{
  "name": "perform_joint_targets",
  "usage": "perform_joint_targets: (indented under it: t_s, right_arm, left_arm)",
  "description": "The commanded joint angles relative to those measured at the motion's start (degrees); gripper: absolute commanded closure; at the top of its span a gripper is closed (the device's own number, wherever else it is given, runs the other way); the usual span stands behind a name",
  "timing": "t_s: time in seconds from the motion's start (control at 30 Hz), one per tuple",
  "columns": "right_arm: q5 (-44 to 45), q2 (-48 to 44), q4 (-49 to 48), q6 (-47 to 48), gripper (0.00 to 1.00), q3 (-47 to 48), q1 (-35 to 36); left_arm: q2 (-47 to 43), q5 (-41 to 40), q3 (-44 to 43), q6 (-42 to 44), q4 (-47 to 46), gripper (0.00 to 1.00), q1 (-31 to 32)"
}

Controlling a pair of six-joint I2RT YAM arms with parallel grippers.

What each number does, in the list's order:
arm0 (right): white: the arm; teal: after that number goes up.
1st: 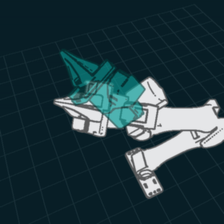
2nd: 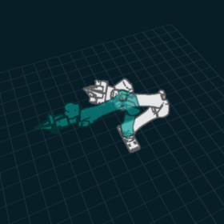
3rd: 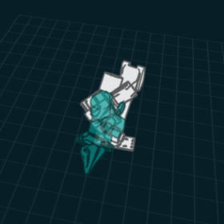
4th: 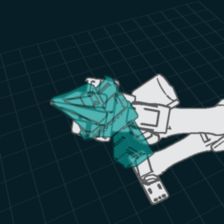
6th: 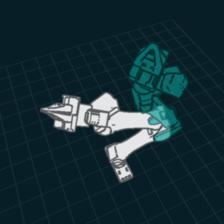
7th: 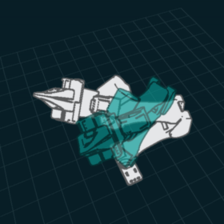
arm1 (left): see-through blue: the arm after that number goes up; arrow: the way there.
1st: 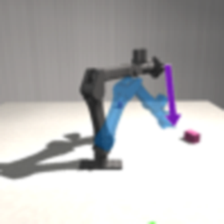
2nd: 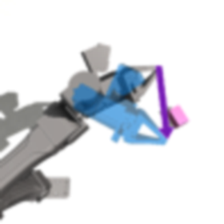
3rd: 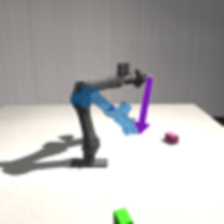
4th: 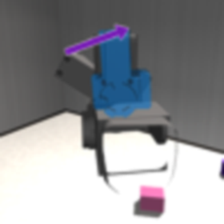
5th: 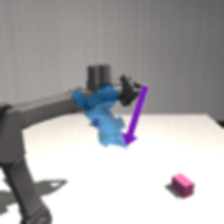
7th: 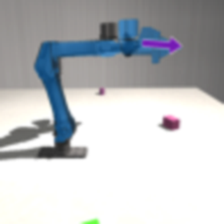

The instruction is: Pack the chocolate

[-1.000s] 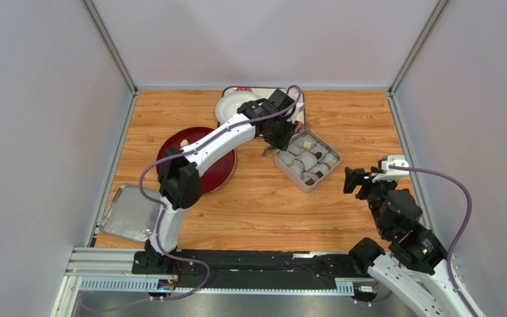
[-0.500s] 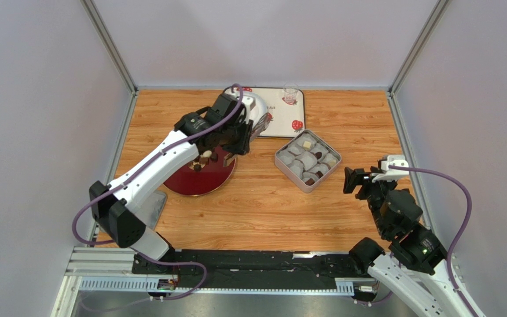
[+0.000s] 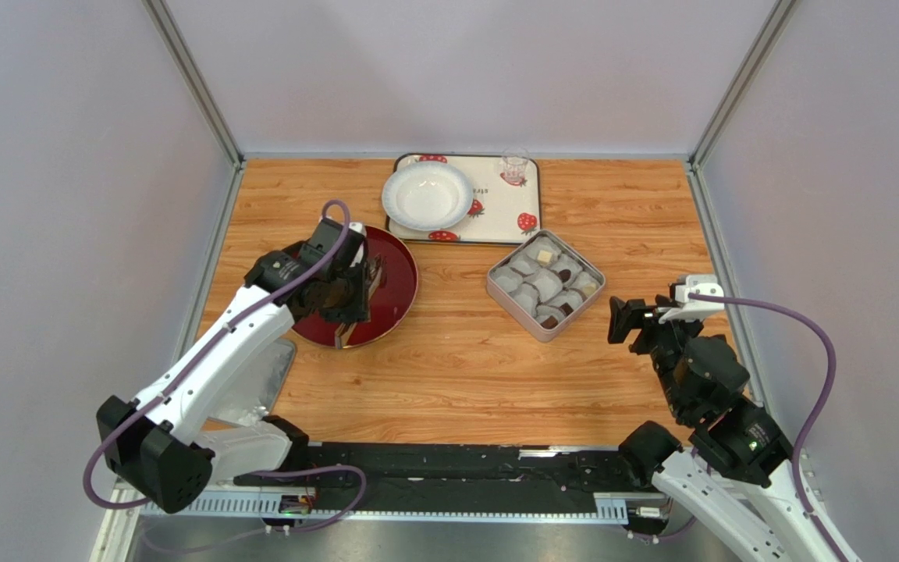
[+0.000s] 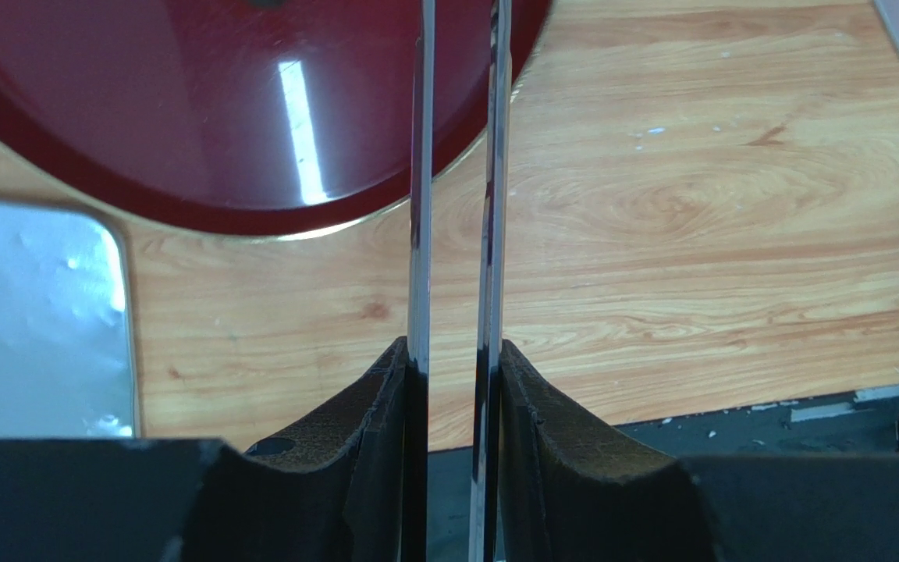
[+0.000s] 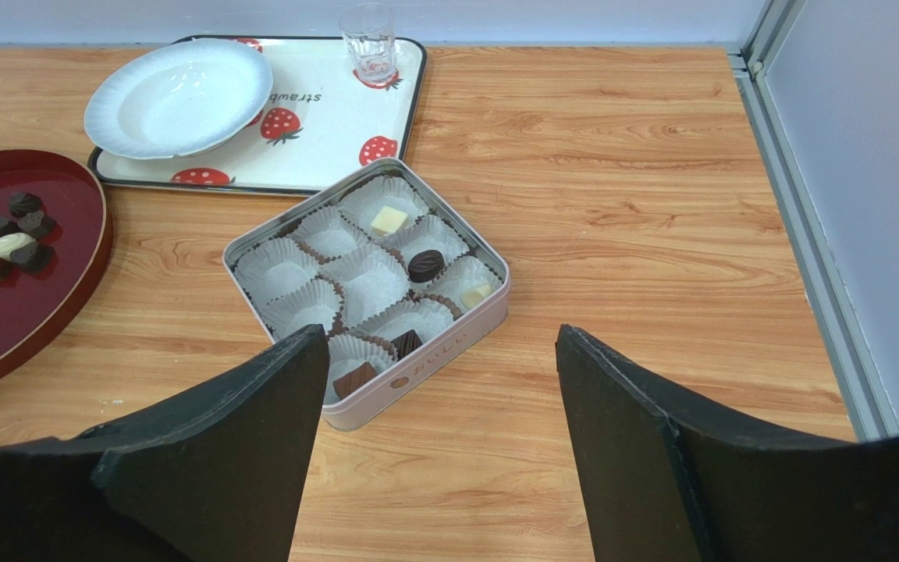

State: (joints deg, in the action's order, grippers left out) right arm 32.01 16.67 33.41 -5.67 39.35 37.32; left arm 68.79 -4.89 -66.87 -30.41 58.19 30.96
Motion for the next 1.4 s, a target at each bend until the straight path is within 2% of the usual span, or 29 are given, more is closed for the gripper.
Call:
perform_joint_targets:
  t_s: [0.0,0.3,0.93,1.1,1.3,1.37]
  right_arm:
    - [-0.72,0.21,-2.47,0.93,0.25,0.11,0.12]
    - [-0.72,0.12,-2.47,0.93,0.25,0.02,0.03]
    - [-0.46,-0.05,-2.47,1.01,0.25,-0.07,0.03]
    - [-0.28,0.03,-2.47,1.10,0.25,-0.07,0.12]
    - [-0.54,0.03,-2.47,1.10,0.25,-0.07,0.12]
    - [-0.46,0.03,-2.56,1.01,0.25,-0.07,0.21]
  left_arm:
    - [-3.67,-2.15,3.58,-2.90,1.83,0.62,-3.70]
    - [-2.00,-1.88,7.98,-1.32,0.43,0.59,-8.98]
    - [2.39,-1.09,11.06,0.18,-2.38,0.53,-10.92]
    - [3.10,0.05,11.32,0.35,-2.74,0.55,-10.92]
    - [1.79,1.10,10.54,0.09,-1.51,0.68,-10.92]
    - [1.26,1.72,10.10,0.18,-0.54,0.68,-10.92]
